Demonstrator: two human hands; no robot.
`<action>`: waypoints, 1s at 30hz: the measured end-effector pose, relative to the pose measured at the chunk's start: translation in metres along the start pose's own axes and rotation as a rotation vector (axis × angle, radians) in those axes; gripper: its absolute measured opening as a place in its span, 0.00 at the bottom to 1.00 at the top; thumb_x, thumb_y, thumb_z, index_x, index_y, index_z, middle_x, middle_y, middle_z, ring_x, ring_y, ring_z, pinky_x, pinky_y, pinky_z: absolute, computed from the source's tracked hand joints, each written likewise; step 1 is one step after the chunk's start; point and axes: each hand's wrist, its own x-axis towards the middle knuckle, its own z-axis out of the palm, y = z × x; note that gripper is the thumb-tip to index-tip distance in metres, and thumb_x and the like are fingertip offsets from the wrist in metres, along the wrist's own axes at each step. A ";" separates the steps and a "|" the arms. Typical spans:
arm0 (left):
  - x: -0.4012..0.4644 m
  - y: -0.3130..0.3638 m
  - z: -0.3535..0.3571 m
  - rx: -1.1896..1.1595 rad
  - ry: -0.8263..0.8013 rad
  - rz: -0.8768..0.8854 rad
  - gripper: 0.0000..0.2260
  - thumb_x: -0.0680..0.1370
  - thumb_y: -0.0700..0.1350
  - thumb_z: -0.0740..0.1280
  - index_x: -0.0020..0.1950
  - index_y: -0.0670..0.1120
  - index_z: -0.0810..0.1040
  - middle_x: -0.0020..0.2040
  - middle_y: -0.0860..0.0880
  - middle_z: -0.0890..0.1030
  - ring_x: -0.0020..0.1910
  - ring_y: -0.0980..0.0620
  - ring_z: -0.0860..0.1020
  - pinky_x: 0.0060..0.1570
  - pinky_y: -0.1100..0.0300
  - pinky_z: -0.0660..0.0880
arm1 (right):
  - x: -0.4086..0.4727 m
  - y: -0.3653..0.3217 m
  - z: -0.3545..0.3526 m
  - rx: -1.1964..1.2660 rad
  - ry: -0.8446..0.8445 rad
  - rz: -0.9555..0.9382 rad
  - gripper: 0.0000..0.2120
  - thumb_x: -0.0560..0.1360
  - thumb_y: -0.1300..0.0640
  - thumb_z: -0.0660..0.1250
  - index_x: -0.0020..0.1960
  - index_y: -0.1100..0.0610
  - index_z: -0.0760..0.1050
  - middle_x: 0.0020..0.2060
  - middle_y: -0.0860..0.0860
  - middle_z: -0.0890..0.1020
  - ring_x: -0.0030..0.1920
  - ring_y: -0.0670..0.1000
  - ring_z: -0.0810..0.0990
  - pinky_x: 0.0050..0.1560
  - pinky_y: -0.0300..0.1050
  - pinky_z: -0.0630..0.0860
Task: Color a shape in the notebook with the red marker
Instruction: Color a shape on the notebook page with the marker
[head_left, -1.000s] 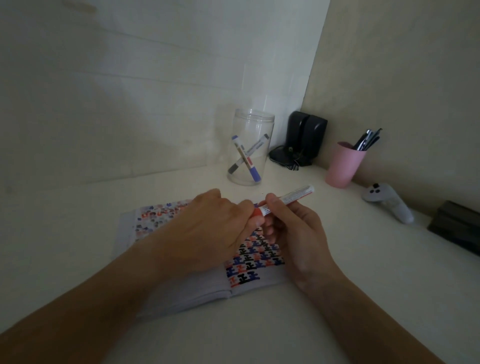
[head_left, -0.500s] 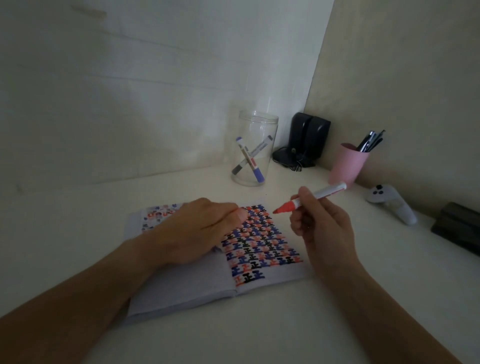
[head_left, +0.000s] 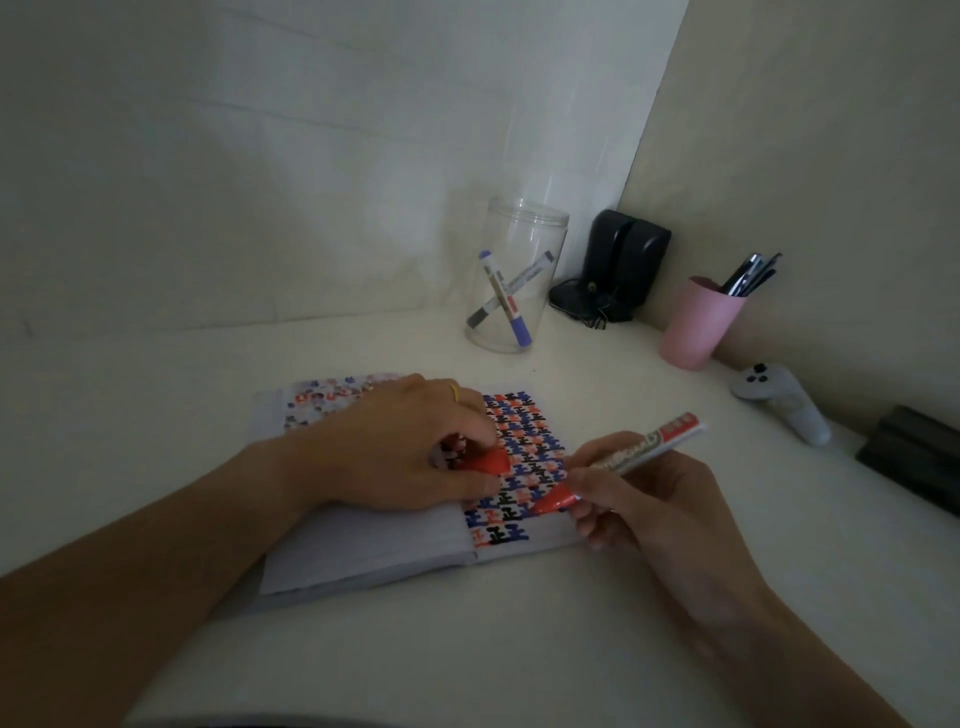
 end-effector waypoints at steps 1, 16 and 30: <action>0.000 0.000 -0.001 -0.024 0.002 -0.004 0.09 0.75 0.64 0.65 0.41 0.64 0.68 0.44 0.60 0.76 0.44 0.61 0.74 0.49 0.58 0.72 | -0.002 0.003 0.000 -0.013 0.008 0.000 0.04 0.73 0.70 0.72 0.41 0.64 0.83 0.30 0.60 0.83 0.31 0.54 0.80 0.31 0.41 0.79; 0.000 -0.003 0.001 -0.079 0.013 -0.054 0.17 0.73 0.66 0.67 0.44 0.54 0.81 0.48 0.56 0.81 0.49 0.58 0.77 0.52 0.52 0.76 | -0.008 0.011 0.002 -0.159 0.053 -0.006 0.04 0.73 0.66 0.74 0.41 0.61 0.85 0.32 0.60 0.85 0.30 0.51 0.81 0.34 0.43 0.80; -0.002 0.000 -0.001 -0.114 0.032 -0.056 0.15 0.72 0.65 0.69 0.45 0.54 0.82 0.48 0.55 0.82 0.50 0.56 0.79 0.52 0.50 0.76 | -0.005 0.014 0.000 -0.201 0.087 0.007 0.03 0.71 0.67 0.73 0.40 0.62 0.84 0.31 0.59 0.85 0.30 0.53 0.81 0.35 0.48 0.80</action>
